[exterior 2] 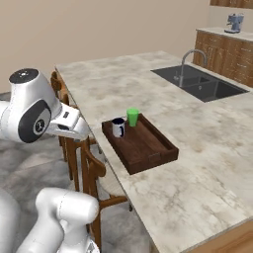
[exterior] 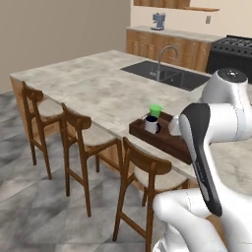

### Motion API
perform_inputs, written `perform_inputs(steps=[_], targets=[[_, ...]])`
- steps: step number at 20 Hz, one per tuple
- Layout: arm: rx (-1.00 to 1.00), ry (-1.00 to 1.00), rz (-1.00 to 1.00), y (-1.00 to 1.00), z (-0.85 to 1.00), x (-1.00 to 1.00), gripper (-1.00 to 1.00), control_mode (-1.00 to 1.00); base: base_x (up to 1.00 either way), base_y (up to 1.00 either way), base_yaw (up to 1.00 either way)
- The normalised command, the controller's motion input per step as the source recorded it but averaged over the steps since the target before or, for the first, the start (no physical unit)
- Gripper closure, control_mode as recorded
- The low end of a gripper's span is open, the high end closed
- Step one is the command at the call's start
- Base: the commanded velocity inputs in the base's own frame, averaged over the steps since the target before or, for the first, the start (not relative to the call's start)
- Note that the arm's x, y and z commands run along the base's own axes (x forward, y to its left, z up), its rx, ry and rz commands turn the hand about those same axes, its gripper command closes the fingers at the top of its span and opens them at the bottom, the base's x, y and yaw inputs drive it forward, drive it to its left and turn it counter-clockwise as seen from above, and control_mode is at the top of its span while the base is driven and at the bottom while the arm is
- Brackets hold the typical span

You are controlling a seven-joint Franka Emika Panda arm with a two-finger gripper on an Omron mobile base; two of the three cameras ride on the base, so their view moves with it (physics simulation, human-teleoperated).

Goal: There is a tray on the dining counter. Grab the cup, mug, and pitcher and place them on the tray. The pitcher may be placed next to the tray if it cannot fit the tray.

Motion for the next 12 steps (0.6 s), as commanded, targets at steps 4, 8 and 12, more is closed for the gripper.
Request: perform_inputs(steps=[4, 8, 12], targets=[[0.00, 0.00, 0.00, 0.00, 0.00, 0.00, -1.00, 1.00, -1.00, -0.27, -0.01], [0.00, 0.00, 0.00, 0.00, 0.00, 0.00, -1.00, 1.00, -1.00, -0.42, -0.16], [0.00, 0.00, 0.00, 0.00, 0.00, 0.00, -1.00, 1.00, -0.85, -0.53, -0.46]])
